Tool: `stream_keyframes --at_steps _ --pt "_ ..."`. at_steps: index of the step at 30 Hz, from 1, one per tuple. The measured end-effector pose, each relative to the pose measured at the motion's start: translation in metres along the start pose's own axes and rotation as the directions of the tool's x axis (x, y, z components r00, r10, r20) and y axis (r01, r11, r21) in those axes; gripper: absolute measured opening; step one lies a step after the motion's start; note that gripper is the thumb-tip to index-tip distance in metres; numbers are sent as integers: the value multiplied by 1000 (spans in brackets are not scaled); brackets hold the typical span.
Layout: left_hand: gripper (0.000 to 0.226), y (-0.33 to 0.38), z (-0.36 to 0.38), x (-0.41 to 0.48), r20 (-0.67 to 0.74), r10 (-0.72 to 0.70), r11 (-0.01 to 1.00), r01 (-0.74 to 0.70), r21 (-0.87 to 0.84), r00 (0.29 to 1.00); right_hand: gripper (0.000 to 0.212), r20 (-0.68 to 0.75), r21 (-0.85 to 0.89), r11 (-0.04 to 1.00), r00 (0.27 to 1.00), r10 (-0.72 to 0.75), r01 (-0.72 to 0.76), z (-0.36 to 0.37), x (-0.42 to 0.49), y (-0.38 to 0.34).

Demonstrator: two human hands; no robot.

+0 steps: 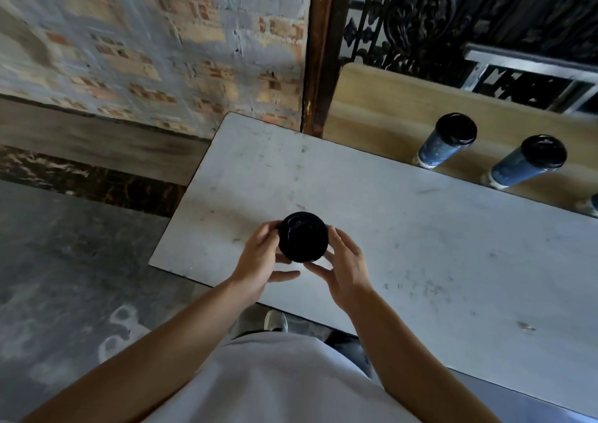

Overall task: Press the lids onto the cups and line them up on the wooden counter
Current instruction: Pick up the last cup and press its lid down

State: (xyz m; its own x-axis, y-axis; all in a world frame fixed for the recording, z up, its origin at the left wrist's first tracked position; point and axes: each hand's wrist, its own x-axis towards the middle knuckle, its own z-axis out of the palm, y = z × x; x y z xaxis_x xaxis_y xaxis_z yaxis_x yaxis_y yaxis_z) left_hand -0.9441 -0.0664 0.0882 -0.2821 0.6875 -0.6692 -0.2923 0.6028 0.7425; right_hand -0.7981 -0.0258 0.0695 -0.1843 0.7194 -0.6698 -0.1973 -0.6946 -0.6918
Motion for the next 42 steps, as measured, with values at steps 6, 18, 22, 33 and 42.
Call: stream_keyframes --at_steps 6,18,22,33,42 --pt "37 -2 4 7 -68 -45 995 51 83 997 29 -34 -25 998 998 -52 51 -7 -2 -10" --pt "18 13 -4 32 -69 332 893 -290 343 941 28 -10 -233 965 992 -124 118 14 17 -17" --pt "15 21 -4 39 3 326 893 -309 326 945 26 -30 -218 973 995 -91 82 18 27 -28" --pt "29 23 15 35 -64 227 958 -211 194 972 30 18 42 999 1000 24 -25 16 21 -25" --pt "34 22 20 36 -223 114 980 -72 187 968 29 116 4 993 987 114 -115 0 29 -46"
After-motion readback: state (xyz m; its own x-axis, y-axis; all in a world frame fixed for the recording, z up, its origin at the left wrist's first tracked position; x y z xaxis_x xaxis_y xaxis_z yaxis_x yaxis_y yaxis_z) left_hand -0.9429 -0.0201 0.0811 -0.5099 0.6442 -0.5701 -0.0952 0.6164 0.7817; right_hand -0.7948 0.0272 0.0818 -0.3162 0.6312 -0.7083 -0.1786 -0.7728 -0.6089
